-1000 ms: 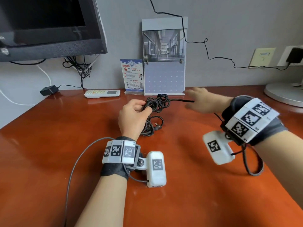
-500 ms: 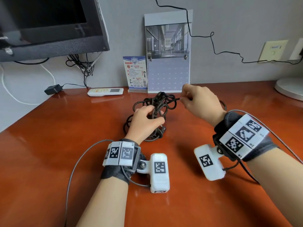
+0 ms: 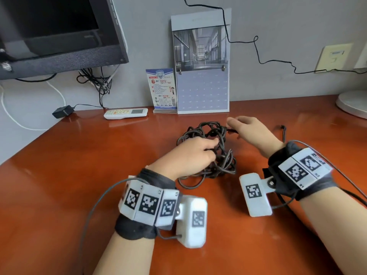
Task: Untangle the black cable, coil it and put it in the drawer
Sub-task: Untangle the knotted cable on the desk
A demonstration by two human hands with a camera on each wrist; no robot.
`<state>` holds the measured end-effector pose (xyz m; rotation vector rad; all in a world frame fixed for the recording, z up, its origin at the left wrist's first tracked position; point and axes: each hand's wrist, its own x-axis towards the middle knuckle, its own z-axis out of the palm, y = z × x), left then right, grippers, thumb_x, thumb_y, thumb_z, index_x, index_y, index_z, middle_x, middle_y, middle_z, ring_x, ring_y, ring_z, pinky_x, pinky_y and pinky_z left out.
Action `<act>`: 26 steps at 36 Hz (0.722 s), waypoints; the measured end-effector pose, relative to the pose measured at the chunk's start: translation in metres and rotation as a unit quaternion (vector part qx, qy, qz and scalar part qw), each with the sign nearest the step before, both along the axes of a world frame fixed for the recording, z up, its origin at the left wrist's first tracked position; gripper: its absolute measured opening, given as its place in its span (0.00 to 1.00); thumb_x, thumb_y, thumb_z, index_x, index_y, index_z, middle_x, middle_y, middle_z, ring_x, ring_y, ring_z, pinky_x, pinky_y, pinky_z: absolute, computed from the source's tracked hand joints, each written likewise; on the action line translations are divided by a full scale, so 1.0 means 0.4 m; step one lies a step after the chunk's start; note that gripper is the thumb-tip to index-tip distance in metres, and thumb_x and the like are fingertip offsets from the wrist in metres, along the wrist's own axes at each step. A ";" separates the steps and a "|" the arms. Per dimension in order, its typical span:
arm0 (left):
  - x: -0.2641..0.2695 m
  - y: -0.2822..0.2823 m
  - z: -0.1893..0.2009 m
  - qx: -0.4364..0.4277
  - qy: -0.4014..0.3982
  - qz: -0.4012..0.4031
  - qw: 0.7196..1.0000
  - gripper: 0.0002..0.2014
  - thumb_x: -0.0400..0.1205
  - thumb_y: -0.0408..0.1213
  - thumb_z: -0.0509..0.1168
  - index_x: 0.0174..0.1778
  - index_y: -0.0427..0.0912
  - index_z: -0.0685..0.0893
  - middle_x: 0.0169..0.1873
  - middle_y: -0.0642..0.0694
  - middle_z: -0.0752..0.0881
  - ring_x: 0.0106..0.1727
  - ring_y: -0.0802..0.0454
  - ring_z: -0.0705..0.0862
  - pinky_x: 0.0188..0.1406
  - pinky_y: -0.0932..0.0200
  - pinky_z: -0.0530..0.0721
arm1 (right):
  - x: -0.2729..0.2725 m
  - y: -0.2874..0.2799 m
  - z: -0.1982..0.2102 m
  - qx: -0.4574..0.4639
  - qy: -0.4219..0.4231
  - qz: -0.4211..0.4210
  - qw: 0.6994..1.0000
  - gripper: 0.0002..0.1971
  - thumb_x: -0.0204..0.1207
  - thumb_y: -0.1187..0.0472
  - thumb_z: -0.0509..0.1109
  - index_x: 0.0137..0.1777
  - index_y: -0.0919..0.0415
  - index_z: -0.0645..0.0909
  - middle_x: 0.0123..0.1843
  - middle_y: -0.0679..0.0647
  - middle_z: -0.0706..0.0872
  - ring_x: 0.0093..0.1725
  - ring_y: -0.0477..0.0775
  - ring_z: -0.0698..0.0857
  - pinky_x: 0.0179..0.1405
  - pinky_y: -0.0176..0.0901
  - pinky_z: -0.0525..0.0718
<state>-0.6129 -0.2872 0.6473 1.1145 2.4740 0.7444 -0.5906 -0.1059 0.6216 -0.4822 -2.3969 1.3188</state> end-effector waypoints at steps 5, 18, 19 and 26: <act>-0.065 -0.013 0.054 0.046 0.090 0.082 0.992 0.20 0.84 0.29 0.54 0.59 0.53 0.86 0.54 0.50 0.86 0.35 0.67 0.82 0.37 0.66 0.79 | -0.005 -0.004 0.004 0.028 -0.029 -0.005 0.999 0.22 0.85 0.51 0.58 0.57 0.70 0.84 0.54 0.64 0.87 0.43 0.53 0.79 0.46 0.43 0.73; -0.161 0.035 0.023 -0.007 0.087 0.060 0.994 0.15 0.85 0.40 0.57 0.47 0.41 0.89 0.56 0.49 0.78 0.63 0.52 0.73 0.56 0.60 0.65 | -0.005 0.004 0.025 0.096 0.027 0.050 0.994 0.09 0.82 0.64 0.63 0.43 0.60 0.84 0.47 0.47 0.85 0.47 0.46 0.80 0.40 0.32 0.73; -0.161 0.039 0.020 -0.025 0.082 0.055 0.995 0.17 0.86 0.41 0.56 0.48 0.36 0.87 0.58 0.47 0.77 0.65 0.50 0.70 0.58 0.58 0.64 | -0.005 0.003 0.026 0.105 0.032 0.051 0.993 0.09 0.82 0.64 0.63 0.43 0.59 0.84 0.47 0.46 0.84 0.46 0.46 0.80 0.37 0.28 0.73; -0.149 0.044 0.028 -0.052 0.142 0.057 0.987 0.09 0.81 0.40 0.64 0.55 0.48 0.86 0.53 0.49 0.70 0.69 0.48 0.64 0.69 0.52 0.65 | -0.004 0.001 0.038 0.126 0.066 0.069 0.987 0.08 0.81 0.66 0.65 0.42 0.58 0.83 0.46 0.46 0.85 0.44 0.42 0.81 0.37 0.16 0.70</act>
